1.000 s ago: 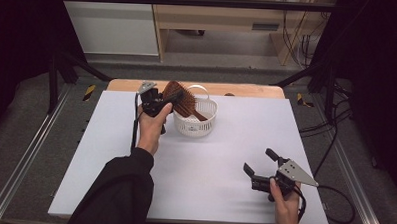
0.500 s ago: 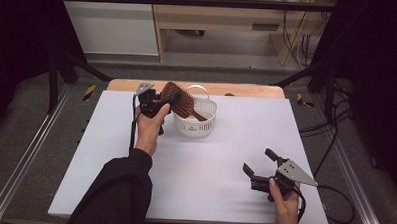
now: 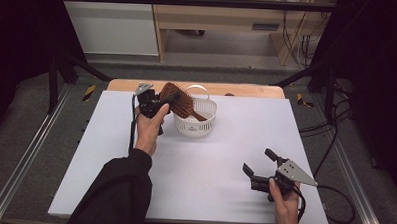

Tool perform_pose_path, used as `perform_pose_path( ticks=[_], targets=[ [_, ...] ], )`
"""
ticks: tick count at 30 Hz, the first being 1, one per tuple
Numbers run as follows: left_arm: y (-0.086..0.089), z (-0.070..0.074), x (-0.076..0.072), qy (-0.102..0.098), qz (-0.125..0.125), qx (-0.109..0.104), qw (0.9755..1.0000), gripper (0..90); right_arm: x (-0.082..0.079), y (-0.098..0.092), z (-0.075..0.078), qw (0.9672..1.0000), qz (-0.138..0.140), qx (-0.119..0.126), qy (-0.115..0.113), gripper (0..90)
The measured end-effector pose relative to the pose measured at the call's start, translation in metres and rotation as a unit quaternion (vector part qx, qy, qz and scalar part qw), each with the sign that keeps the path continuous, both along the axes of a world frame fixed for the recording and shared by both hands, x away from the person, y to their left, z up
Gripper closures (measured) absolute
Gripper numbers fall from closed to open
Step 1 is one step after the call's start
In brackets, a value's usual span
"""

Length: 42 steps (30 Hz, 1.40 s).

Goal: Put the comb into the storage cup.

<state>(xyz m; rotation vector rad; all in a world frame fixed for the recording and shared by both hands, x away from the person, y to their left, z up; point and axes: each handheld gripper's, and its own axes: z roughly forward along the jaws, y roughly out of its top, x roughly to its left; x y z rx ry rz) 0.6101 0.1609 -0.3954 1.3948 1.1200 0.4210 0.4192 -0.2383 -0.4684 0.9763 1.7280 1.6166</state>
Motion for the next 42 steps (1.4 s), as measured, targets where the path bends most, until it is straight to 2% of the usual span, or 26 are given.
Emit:
perform_pose_path(
  ticks=[8, 25, 42],
  targets=[
    [0.0052, -0.0029, -0.0003, 0.005, 0.004, -0.008, 0.9999, 41.6, 0.0003, 0.0004, -0.0004, 1.0, 0.002, -0.002, 0.0, 2.9],
    [0.0061, -0.0056, 0.002, 0.018, 0.009, -0.012, 0.9997, 40.4, 0.0006, 0.0009, -0.0009, 1.0, 0.004, -0.002, 0.003, 2.8],
    [0.0088, -0.0066, 0.0038, 0.024, 0.022, -0.008, 0.9995, 38.1, 0.0006, 0.0015, -0.0011, 1.0, 0.005, -0.002, 0.004, 2.7]
  ],
)
